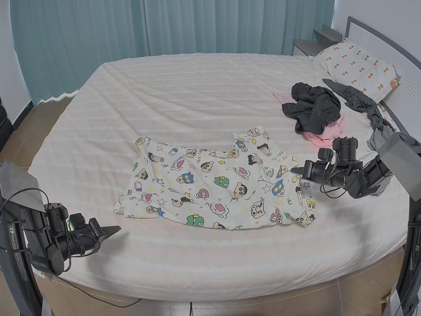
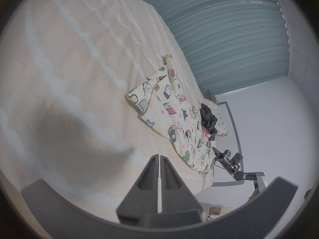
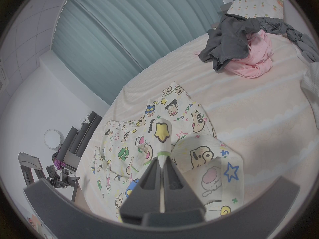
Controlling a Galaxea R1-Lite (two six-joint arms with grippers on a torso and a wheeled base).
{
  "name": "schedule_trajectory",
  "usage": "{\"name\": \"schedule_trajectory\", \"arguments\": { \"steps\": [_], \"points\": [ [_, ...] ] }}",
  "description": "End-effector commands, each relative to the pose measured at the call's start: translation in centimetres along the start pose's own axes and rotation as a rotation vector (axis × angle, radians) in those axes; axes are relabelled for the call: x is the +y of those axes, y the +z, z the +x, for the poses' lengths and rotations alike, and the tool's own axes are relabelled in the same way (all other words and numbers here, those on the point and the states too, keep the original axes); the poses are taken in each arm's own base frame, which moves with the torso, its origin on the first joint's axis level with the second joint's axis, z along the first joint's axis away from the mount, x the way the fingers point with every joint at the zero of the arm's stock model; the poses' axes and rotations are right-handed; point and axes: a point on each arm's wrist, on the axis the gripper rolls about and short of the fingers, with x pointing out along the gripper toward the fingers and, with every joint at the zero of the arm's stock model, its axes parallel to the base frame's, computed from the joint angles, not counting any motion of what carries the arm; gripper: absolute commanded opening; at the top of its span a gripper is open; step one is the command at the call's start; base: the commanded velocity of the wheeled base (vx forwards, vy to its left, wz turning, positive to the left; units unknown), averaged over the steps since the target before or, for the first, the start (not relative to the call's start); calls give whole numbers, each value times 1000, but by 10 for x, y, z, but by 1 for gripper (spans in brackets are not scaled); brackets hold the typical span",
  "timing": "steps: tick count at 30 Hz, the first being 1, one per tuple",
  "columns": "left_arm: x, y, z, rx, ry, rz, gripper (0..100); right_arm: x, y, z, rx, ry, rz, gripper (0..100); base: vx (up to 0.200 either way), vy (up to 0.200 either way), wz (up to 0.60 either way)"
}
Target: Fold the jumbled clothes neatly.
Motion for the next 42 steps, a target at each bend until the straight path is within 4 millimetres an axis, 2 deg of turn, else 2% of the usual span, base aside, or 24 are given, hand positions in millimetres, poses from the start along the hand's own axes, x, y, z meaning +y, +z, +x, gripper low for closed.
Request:
{"name": "schedule_trajectory", "arguments": {
  "steps": [1,6,7,8,10,22,26,37,42],
  "points": [
    [-6,5,6,-54,17,30,0,3,-5,-3,-12,7,-10,0,0,0,0],
    [-38,1,18,-199,84,111,0,8,-11,-12,-32,20,-22,0,0,0,0],
    [-41,-1,19,-205,84,118,0,8,-12,-12,-29,20,-20,0,0,0,0],
    [-54,-3,19,-214,59,143,0,10,-13,-15,-32,20,-22,0,0,0,0],
    [-61,-5,19,-211,39,155,0,11,-14,-17,-32,20,-21,0,0,0,0],
    [-65,-8,23,-198,22,151,0,18,-16,-18,-24,30,-33,0,0,0,0],
    [-66,-7,25,-197,18,172,0,21,-17,-17,-24,33,-41,0,200,0,0],
    [-78,1,40,-175,16,341,0,24,-26,-25,-23,24,-48,0,200,0,0],
    [-92,6,41,-91,83,436,0,28,-33,-32,-6,23,-55,0,0,0,0]
  ]
}}
